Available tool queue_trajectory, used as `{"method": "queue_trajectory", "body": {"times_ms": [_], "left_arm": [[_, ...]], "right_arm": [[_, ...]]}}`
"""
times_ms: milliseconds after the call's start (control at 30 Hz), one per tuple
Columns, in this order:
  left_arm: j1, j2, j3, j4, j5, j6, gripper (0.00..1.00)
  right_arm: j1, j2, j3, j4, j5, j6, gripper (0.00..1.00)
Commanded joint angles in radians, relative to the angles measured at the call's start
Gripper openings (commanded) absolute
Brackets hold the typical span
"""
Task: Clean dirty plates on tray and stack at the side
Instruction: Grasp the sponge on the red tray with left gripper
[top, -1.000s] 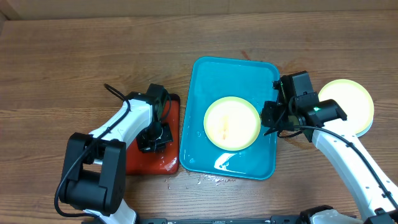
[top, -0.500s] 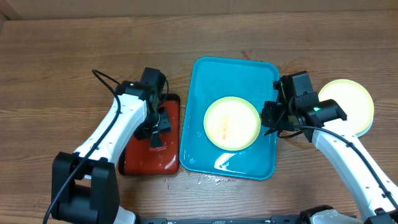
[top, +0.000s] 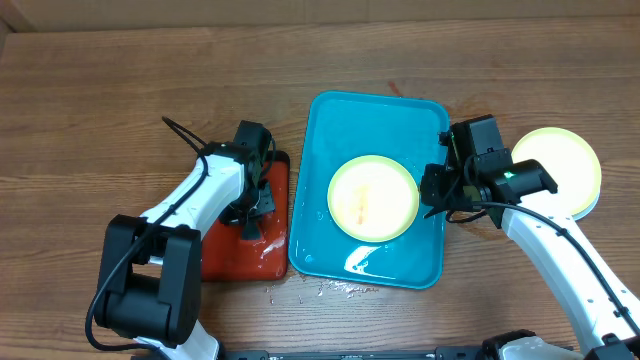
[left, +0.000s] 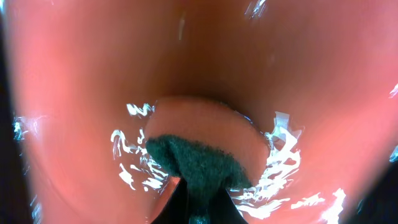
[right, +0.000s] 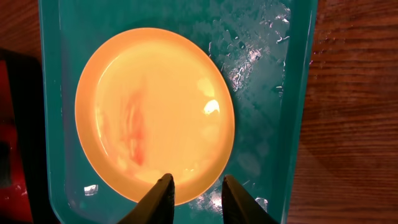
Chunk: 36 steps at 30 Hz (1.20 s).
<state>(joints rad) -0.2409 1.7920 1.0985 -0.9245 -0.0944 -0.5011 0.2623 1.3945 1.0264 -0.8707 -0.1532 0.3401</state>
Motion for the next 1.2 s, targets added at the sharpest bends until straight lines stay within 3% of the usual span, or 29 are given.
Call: {"method": "queue_trajectory", "body": {"times_ms": [0,33,67,167,233,300,467,600,667,867,1167], "left_arm": [[-0.001,-0.007,0.103,-0.090,-0.010,0.008,0.20],[-0.001,-0.009,0.126,-0.119,-0.010,0.007,0.36],[-0.001,-0.011,0.149,-0.146,-0.009,0.007,0.43],[-0.001,-0.011,0.188,-0.203,-0.009,0.008,0.55],[-0.001,-0.010,0.184,-0.220,-0.005,0.007,0.56],[-0.003,-0.008,0.165,-0.220,0.003,0.007,0.54],[-0.006,-0.007,0.031,-0.132,0.010,-0.069,0.36],[-0.006,-0.007,-0.078,-0.002,0.010,-0.068,0.18],[-0.006,-0.007,-0.108,0.031,0.009,-0.068,0.04],[-0.002,-0.009,-0.037,-0.040,0.010,-0.045,0.04],[-0.002,-0.090,0.290,-0.273,0.006,0.040,0.04]], "right_arm": [[-0.002,0.004,0.013,0.000,-0.005,-0.004,0.27],[-0.002,0.004,0.013,0.000,-0.005,-0.004,0.27],[-0.002,0.004,0.013,0.000,-0.005,-0.004,0.27],[-0.002,0.004,0.013,0.001,-0.005,-0.004,0.27],[-0.002,0.004,0.013,0.001,-0.005,-0.004,0.27],[-0.002,0.004,0.013,0.000,-0.005,-0.004,0.27],[-0.002,0.004,0.013,0.001,-0.005,-0.004,0.27],[-0.002,0.004,0.013,0.001,-0.005,-0.004,0.27],[-0.002,0.004,0.013,0.000,0.006,-0.004,0.27],[-0.003,0.004,0.013,0.022,0.057,-0.003,0.27],[-0.002,0.048,0.010,0.054,0.107,-0.003,0.29]]}}
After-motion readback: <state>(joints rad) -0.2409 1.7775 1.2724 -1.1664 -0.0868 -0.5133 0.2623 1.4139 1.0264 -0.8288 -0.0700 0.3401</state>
